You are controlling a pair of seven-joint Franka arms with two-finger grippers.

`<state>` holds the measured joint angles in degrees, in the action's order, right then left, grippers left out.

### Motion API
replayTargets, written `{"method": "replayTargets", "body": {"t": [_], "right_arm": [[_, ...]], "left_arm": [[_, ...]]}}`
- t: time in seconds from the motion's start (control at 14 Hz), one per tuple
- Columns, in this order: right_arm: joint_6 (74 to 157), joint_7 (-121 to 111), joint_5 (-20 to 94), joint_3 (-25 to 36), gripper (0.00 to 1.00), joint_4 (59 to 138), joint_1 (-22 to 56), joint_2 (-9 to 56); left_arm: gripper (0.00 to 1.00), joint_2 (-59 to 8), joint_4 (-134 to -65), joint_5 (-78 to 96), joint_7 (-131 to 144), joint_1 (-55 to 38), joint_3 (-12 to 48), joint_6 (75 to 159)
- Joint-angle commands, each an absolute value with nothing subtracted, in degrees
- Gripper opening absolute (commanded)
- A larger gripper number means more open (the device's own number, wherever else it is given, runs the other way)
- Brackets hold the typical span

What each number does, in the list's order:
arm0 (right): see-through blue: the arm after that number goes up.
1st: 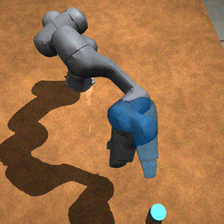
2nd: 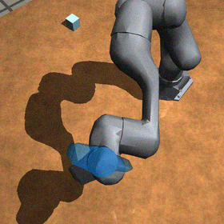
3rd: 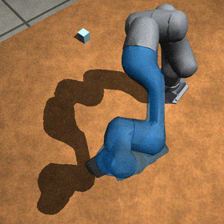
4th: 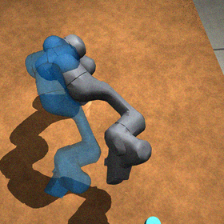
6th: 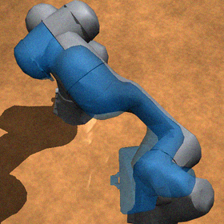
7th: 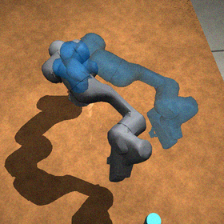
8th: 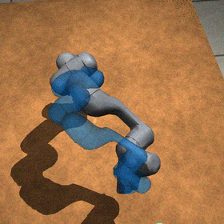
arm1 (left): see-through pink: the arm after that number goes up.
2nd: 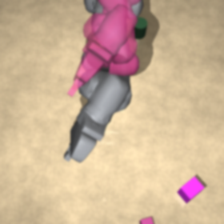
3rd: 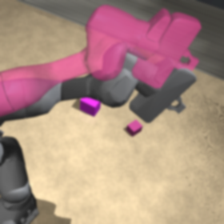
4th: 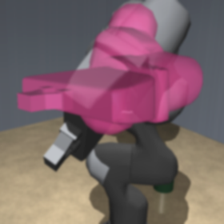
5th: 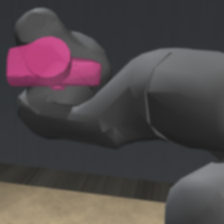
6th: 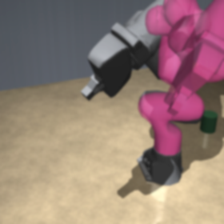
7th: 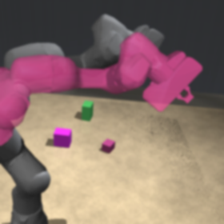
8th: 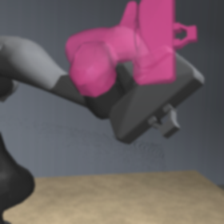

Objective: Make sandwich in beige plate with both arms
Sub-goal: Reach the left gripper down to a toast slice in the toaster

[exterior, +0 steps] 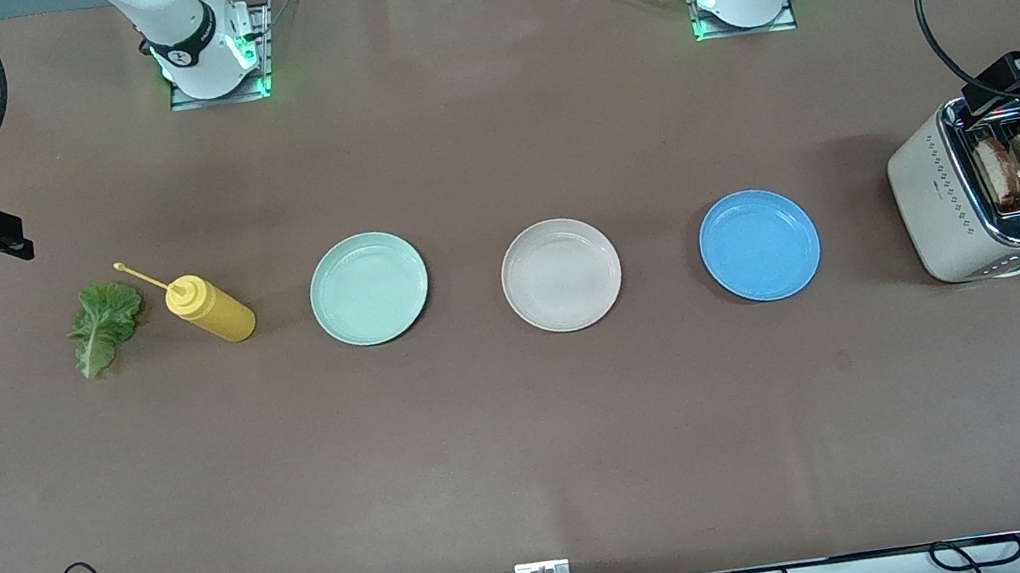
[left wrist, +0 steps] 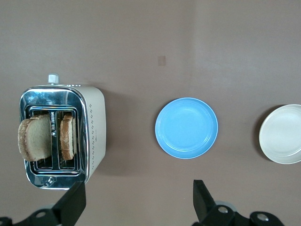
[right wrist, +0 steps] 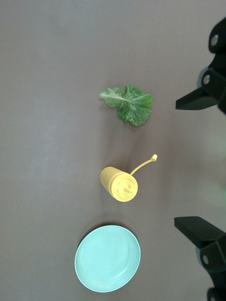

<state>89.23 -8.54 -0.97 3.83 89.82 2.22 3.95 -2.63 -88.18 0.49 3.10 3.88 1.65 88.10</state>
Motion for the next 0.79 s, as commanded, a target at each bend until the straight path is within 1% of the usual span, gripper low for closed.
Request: {"method": "replayTargets", "body": {"t": [0.0,0.29,0.5,0.72], "right_arm": [[88.95,-7.91,-0.09,3.34,1.00,90.70,1.49,2.90],[89.03,-8.00,-0.09,3.34,1.00,90.70,1.49,2.90],[89.03,-8.00,-0.09,3.34,1.00,90.62,1.23,3.07],[89.29,-7.91,0.09,3.34,1.00,90.53,0.44,3.60]], "left_arm": [[1.00,-0.54,-89.82,-0.18,2.37,4.22,2.02,87.10],[1.00,-0.18,-89.56,-0.09,3.34,3.69,2.02,85.79],[1.00,-2.10,-89.21,0.17,2.90,4.22,1.85,85.25],[1.00,-6.58,-88.95,-0.44,2.55,5.18,0.88,85.52]]}}
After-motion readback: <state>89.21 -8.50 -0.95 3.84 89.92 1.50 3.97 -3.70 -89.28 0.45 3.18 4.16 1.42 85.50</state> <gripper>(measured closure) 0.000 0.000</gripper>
